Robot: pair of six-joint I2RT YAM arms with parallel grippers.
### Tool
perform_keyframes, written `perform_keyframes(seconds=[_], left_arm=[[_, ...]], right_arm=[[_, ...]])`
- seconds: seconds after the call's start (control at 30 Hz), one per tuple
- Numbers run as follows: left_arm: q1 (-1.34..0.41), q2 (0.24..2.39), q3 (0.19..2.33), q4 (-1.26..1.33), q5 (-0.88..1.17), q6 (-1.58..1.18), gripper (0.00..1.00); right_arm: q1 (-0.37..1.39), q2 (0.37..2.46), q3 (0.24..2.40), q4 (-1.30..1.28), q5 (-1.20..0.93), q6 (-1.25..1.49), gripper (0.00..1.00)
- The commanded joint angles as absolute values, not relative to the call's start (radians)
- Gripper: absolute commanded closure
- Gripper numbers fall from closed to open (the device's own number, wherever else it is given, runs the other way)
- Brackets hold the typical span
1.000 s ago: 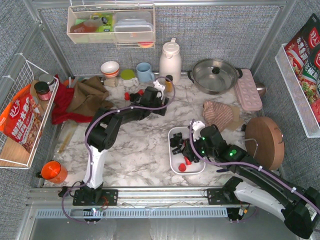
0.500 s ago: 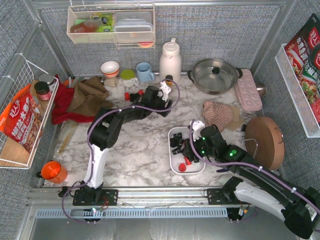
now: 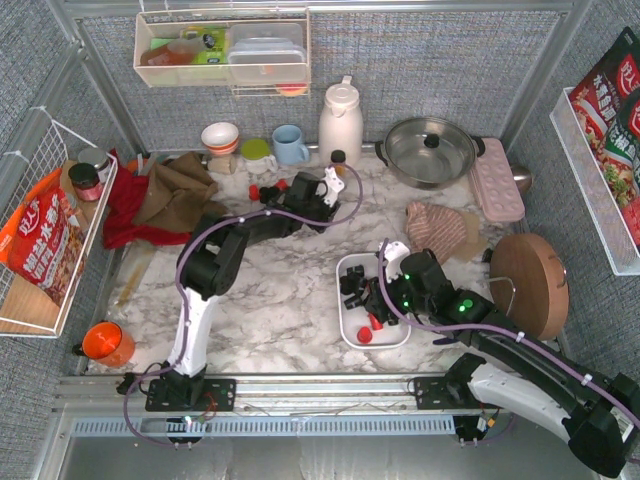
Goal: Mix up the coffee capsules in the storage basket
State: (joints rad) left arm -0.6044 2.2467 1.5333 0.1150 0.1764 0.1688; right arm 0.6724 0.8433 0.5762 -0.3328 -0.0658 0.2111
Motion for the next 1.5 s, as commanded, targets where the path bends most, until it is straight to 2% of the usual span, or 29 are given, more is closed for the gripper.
perform_keyframes(seconds=[0.0, 0.23, 0.4, 0.57, 0.8, 0.93, 1.07, 1.33, 1.47], left_arm=[[-0.603, 2.188, 1.485, 0.145, 0.138, 0.161, 0.55], [-0.603, 2.031, 1.321, 0.294, 0.172, 0.128, 0.58], [-0.604, 1.827, 1.057, 0.525, 0.381, 0.193, 0.58], [-0.607, 1.65, 0.746, 0.906, 0.584, 0.317, 0.57], [-0.628, 1.451, 0.565, 0.848, 0.725, 0.519, 0.57], [-0.656, 1.401, 0.504, 0.821, 0.685, 0.591, 0.57], [-0.698, 1.438, 0.525, 0.795, 0.694, 0.641, 0.57], [-0.721, 1.463, 0.552, 0.866, 0.769, 0.532, 0.58], [-0.733, 1.457, 0.553, 0.902, 0.789, 0.489, 0.58]], right_arm=[[0.673, 0.84, 0.584, -0.314, -0.069, 0.217, 0.4], [0.673, 0.837, 0.602, -0.327, -0.065, 0.222, 0.4], [0.673, 0.816, 0.641, -0.337, -0.039, 0.229, 0.4], [0.671, 0.801, 0.663, -0.284, -0.039, 0.259, 0.4], [0.673, 0.865, 0.652, -0.084, -0.14, 0.341, 0.41], [0.676, 0.941, 0.657, 0.069, -0.197, 0.404, 0.42], [0.681, 1.016, 0.673, 0.178, -0.209, 0.451, 0.42], [0.7, 1.11, 0.709, 0.184, -0.195, 0.455, 0.42], [0.702, 1.139, 0.716, 0.164, -0.178, 0.435, 0.48]])
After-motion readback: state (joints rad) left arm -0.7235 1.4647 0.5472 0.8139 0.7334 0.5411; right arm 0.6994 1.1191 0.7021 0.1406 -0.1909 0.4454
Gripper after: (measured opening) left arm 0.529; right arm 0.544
